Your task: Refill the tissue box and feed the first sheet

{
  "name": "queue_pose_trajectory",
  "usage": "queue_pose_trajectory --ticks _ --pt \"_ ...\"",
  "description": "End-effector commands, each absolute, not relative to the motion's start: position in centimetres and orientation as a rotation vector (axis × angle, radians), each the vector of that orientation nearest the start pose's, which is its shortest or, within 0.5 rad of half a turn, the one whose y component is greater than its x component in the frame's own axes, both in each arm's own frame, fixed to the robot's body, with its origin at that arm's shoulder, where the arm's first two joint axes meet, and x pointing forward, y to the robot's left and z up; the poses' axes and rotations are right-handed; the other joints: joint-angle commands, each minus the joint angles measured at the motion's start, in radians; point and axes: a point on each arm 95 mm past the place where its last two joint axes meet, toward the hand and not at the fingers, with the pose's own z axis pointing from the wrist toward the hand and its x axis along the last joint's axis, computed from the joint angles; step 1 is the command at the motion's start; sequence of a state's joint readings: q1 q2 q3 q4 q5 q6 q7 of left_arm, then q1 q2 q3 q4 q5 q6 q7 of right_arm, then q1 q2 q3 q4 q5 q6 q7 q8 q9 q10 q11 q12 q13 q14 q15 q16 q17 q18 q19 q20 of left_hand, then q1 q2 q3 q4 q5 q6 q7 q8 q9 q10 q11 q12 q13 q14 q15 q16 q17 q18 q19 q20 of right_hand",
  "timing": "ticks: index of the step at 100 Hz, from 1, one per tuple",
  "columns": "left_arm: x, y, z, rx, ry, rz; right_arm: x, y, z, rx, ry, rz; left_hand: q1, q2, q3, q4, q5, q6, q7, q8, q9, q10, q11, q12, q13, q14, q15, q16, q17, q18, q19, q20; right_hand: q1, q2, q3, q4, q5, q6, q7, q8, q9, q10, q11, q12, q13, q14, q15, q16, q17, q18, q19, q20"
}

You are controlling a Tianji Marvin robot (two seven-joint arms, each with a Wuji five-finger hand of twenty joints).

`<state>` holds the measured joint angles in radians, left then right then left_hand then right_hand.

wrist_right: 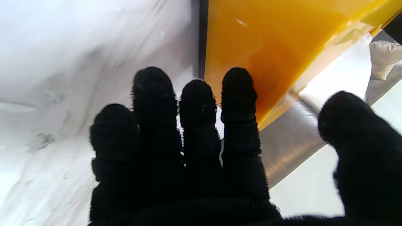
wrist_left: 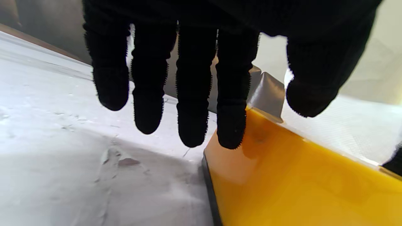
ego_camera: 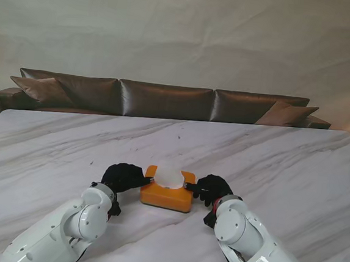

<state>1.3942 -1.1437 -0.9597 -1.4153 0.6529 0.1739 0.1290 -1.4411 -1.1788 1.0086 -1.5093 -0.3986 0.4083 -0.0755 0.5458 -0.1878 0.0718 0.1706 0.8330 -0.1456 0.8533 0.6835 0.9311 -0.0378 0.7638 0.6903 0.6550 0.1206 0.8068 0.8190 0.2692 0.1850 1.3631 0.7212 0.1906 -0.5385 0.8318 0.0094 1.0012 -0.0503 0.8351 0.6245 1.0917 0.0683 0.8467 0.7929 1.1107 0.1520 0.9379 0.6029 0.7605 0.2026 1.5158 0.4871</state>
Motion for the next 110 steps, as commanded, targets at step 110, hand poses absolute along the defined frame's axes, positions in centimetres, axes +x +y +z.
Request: queue_pose_trajectory --ticks 110 --pt "36.5 -0.7 -32.0 -1.241 1.281 -1.739 35.3 1.4 -32.3 -2.174 -1.882 -2.637 -0.269 -0.029 0.027 -0.044 -0.441 -0.072 -0.745 -0.531 -0.712 -0.105 -0.556 -0.492 -0.568 -0.118 -0.669 -0.588 -0.336 0.03 -1.02 -0.526 -0.278 -0.014 0.054 0.016 -0.657 -0.139 -0.447 -0.278 -0.667 -0.132 -0.459 -0.463 -0.714 -0.122 -0.65 -0.353 -0.526 -0.172 -0.673 -0.148"
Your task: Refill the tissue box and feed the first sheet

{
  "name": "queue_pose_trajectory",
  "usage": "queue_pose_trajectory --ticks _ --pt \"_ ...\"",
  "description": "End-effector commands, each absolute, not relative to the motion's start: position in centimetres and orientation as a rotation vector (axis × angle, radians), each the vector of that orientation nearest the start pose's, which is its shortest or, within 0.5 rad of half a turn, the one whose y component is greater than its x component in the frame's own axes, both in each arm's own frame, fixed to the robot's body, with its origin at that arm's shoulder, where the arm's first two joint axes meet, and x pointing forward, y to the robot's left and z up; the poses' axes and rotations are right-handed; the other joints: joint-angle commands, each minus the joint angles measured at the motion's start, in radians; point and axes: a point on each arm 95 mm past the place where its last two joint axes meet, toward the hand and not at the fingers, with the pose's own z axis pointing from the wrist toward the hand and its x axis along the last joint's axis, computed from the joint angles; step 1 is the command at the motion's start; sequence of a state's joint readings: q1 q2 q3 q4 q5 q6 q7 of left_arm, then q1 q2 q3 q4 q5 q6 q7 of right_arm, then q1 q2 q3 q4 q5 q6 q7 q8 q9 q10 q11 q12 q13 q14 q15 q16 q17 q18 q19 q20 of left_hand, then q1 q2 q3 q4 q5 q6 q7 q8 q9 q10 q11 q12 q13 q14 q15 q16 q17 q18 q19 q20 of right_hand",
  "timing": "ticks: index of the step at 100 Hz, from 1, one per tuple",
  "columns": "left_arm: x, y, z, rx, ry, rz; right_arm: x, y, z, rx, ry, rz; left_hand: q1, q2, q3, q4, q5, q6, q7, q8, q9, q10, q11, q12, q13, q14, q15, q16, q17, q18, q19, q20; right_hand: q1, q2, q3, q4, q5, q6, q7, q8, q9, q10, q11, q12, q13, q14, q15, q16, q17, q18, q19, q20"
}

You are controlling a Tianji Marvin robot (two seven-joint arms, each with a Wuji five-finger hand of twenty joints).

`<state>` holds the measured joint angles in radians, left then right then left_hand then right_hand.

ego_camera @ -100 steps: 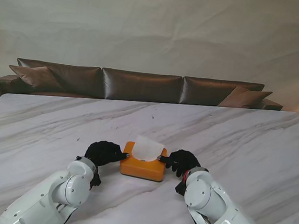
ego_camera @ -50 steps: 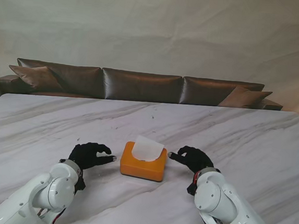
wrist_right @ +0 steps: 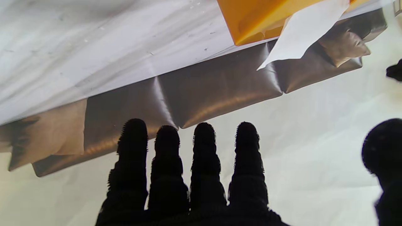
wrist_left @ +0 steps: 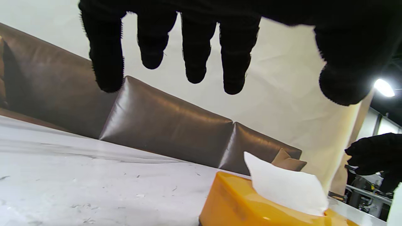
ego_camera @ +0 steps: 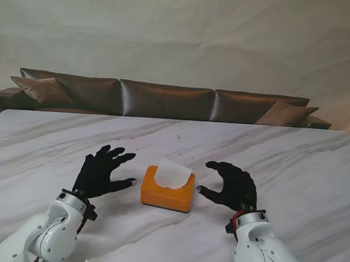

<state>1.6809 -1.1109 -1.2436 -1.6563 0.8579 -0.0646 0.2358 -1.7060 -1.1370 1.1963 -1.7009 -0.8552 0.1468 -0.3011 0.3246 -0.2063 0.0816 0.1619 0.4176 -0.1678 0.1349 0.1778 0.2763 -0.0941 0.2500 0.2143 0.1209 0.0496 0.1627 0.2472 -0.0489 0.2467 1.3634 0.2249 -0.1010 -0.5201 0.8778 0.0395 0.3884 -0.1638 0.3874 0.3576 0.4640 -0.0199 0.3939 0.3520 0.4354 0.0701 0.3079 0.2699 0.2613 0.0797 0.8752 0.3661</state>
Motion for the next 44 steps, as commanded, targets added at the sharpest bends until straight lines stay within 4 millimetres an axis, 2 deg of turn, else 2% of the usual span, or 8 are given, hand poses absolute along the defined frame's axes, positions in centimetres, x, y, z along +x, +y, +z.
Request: queue_pose_trajectory --ticks 1,9,17,26,44 --pt "36.5 -0.7 -32.0 -1.238 1.282 -1.74 35.2 1.4 -32.3 1.323 1.152 1.612 -0.049 -0.01 0.017 -0.035 -0.025 -0.05 -0.027 -0.026 -0.056 -0.052 -0.043 -0.016 -0.032 -0.051 -0.024 -0.016 -0.021 -0.033 -1.024 -0.031 0.019 -0.036 0.009 -0.014 -0.045 -0.023 0.001 -0.012 -0.041 -0.045 -0.007 -0.023 -0.042 -0.042 -0.021 -0.02 -0.029 -0.051 -0.035 -0.028" --pt "36.1 -0.9 -32.0 -1.222 1.29 -1.751 34.7 1.5 -32.3 1.294 1.176 1.627 -0.055 -0.011 0.02 -0.03 -0.018 -0.05 -0.031 -0.028 -0.047 -0.058 -0.045 -0.018 -0.027 -0.064 -0.023 -0.014 -0.019 -0.037 -1.073 -0.047 0.05 -0.063 0.005 -0.021 -0.052 -0.015 0.012 -0.019 -0.048 -0.048 -0.003 -0.027 -0.043 -0.04 -0.021 -0.025 -0.032 -0.059 -0.051 -0.044" --pt "35.8 -1.0 -32.1 -1.216 1.288 -1.76 34.2 1.5 -32.3 1.282 1.197 1.629 -0.056 -0.012 0.022 -0.028 -0.018 -0.047 -0.034 -0.029 -0.037 -0.059 -0.043 -0.018 -0.023 -0.058 -0.014 -0.01 -0.007 -0.026 -1.074 -0.045 0.061 -0.071 0.002 -0.025 -0.057 -0.007 0.021 -0.022 -0.051 -0.048 -0.001 -0.029 -0.043 -0.038 -0.021 -0.027 -0.03 -0.055 -0.052 -0.047" --pt "35.6 -1.2 -32.1 -1.213 1.286 -1.764 34.0 1.5 -32.4 1.284 1.204 1.632 -0.056 -0.016 0.027 -0.024 -0.016 -0.035 -0.034 -0.027 -0.028 -0.058 -0.042 -0.016 -0.023 -0.043 0.011 -0.001 -0.011 0.0 -0.961 0.034 0.068 -0.076 0.003 -0.025 -0.059 -0.002 0.035 -0.025 -0.048 -0.045 0.004 -0.031 -0.034 -0.039 -0.018 -0.027 -0.024 -0.052 -0.049 -0.049" --pt "35.3 -1.4 -32.0 -1.211 1.29 -1.772 33.6 1.5 -32.8 1.3 1.197 1.632 -0.056 -0.017 0.028 -0.024 -0.016 -0.023 -0.033 -0.027 -0.019 -0.053 -0.038 -0.014 -0.018 -0.042 0.023 0.002 -0.008 0.002 -0.916 0.048 0.073 -0.08 0.004 -0.023 -0.062 0.005 0.059 -0.032 -0.042 -0.044 0.009 -0.034 -0.024 -0.04 -0.016 -0.028 -0.017 -0.047 -0.045 -0.051"
